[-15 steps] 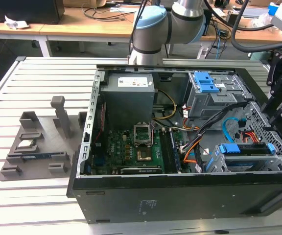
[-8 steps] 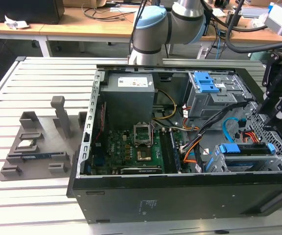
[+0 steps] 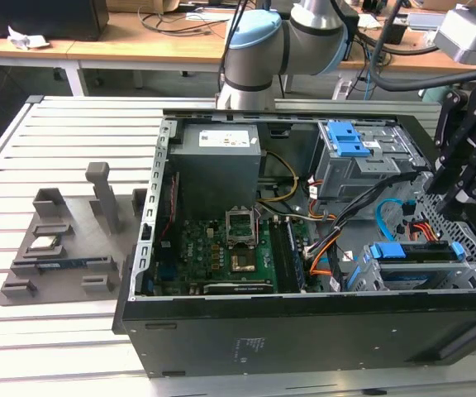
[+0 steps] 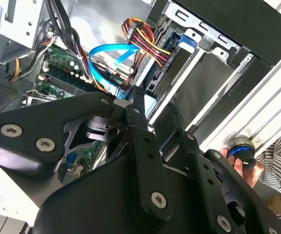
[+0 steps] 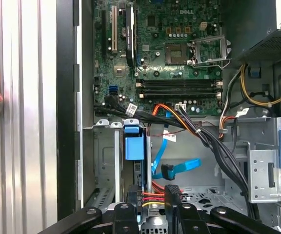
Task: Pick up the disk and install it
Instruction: 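Insert the second disk wire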
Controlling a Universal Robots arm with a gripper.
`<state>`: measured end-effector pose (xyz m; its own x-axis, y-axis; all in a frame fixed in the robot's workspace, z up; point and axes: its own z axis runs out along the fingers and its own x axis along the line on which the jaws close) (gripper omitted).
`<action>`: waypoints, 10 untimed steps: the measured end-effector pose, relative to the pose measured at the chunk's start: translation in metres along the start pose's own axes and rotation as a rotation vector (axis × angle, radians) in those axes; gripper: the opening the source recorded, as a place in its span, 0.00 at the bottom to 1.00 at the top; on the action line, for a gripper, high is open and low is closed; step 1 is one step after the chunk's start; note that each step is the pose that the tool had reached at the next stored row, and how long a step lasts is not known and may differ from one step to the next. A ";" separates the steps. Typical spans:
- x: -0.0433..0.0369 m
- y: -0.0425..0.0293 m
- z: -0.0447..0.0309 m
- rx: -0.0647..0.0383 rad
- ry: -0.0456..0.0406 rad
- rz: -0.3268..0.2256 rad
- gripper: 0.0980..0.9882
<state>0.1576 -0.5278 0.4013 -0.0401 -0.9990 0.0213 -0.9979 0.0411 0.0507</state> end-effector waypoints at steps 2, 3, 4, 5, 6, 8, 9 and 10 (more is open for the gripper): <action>0.0000 0.0007 0.0009 0.000 0.0000 0.000 0.30; 0.0000 0.0010 0.0013 0.000 0.0001 0.000 0.30; 0.0000 0.0013 0.0022 0.000 0.0002 0.000 0.30; -0.0001 0.0017 0.0038 0.000 0.0002 0.000 0.30; -0.0001 0.0018 0.0048 0.000 0.0001 0.000 0.30; -0.0001 0.0020 0.0076 0.000 0.0000 0.000 0.30; -0.0001 0.0019 0.0095 0.000 -0.0001 0.000 0.30; -0.0001 0.0019 0.0107 0.000 -0.0001 0.000 0.30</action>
<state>0.1552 -0.5278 0.3907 -0.0401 -0.9990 0.0212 -0.9979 0.0411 0.0507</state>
